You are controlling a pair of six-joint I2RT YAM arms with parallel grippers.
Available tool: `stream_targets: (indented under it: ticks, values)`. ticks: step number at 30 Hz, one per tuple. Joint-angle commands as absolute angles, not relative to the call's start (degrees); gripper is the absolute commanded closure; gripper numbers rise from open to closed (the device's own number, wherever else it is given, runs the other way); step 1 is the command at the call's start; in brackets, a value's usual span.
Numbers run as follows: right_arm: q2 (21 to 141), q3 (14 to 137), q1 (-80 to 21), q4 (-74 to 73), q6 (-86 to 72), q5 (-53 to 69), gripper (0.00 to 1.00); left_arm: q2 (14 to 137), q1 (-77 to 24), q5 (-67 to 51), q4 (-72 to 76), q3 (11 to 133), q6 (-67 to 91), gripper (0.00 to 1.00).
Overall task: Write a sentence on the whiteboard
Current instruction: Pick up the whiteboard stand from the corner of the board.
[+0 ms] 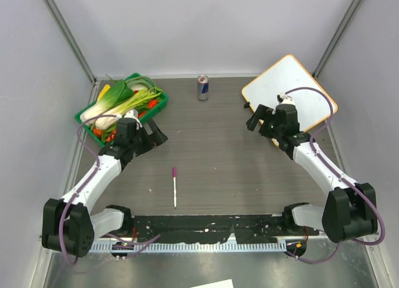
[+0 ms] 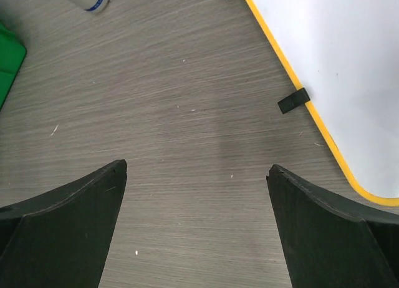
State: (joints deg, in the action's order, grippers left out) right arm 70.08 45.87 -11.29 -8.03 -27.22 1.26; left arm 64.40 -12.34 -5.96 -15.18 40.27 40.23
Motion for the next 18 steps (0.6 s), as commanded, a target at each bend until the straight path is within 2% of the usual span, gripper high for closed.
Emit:
stream_targets:
  ticks: [1, 9, 18]
  values:
    - [70.8, 49.6, -12.0, -8.4, -27.7, 2.3, 0.01, 66.3, -12.0, -9.9, -9.9, 40.2, 38.6, 0.00]
    - [73.6, 51.7, -13.1, -10.2, -27.3, 0.3, 0.01, 68.0, -12.1, -16.3, -7.4, 40.3, 35.9, 0.00]
    - [78.4, 58.3, -16.8, -22.0, -27.6, -14.2, 0.01, 71.1, -12.2, -19.9, -4.7, 41.2, 38.5, 0.00]
